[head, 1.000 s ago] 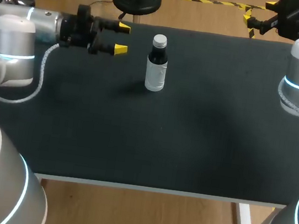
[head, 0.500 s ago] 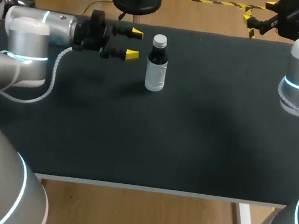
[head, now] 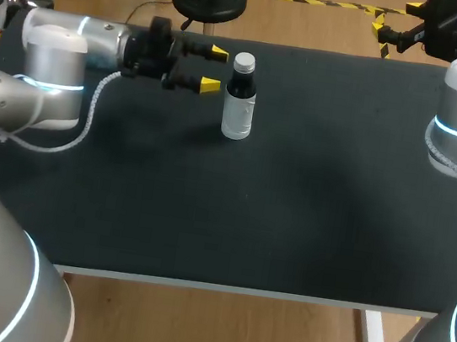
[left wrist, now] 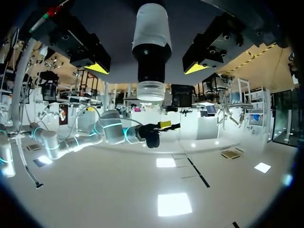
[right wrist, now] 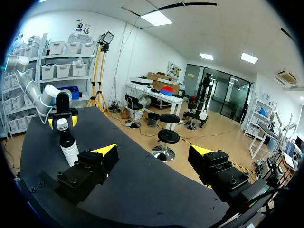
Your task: Unscrew the bottle cap
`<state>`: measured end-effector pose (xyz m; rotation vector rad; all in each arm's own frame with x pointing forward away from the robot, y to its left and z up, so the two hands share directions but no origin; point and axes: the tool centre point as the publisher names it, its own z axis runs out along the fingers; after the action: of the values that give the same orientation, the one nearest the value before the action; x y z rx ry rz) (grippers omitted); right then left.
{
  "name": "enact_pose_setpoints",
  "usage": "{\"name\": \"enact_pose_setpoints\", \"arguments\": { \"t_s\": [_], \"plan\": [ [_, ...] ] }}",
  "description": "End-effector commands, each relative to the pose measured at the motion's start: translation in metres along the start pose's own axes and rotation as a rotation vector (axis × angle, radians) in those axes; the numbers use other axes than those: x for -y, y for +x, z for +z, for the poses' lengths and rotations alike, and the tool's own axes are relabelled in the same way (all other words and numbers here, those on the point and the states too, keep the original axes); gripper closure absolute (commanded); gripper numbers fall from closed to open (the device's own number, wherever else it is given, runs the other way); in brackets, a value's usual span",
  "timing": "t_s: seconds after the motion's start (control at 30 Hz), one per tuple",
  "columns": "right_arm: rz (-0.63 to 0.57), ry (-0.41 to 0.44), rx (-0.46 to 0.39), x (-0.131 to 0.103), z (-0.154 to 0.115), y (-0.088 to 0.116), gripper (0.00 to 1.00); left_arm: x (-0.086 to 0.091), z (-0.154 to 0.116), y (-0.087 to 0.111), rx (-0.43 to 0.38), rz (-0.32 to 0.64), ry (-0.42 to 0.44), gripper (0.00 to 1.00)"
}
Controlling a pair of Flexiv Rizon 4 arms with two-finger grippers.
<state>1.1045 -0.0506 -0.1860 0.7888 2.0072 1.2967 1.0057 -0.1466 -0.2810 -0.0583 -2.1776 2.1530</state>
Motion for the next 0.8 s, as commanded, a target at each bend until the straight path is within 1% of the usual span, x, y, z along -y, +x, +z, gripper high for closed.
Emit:
{"name": "enact_pose_setpoints", "arguments": {
  "t_s": [0.03, 0.8],
  "plan": [
    [0.000, 0.001, 0.000, 0.000, 0.000, 0.000, 0.00, -0.003, 0.005, -0.005, -0.022, 0.005, 0.008, 0.00],
    [0.000, 0.001, 0.000, 0.000, 0.000, 0.000, 0.00, -0.002, 0.029, -0.006, -0.065, 0.003, -0.001, 0.00]
  ]
}}
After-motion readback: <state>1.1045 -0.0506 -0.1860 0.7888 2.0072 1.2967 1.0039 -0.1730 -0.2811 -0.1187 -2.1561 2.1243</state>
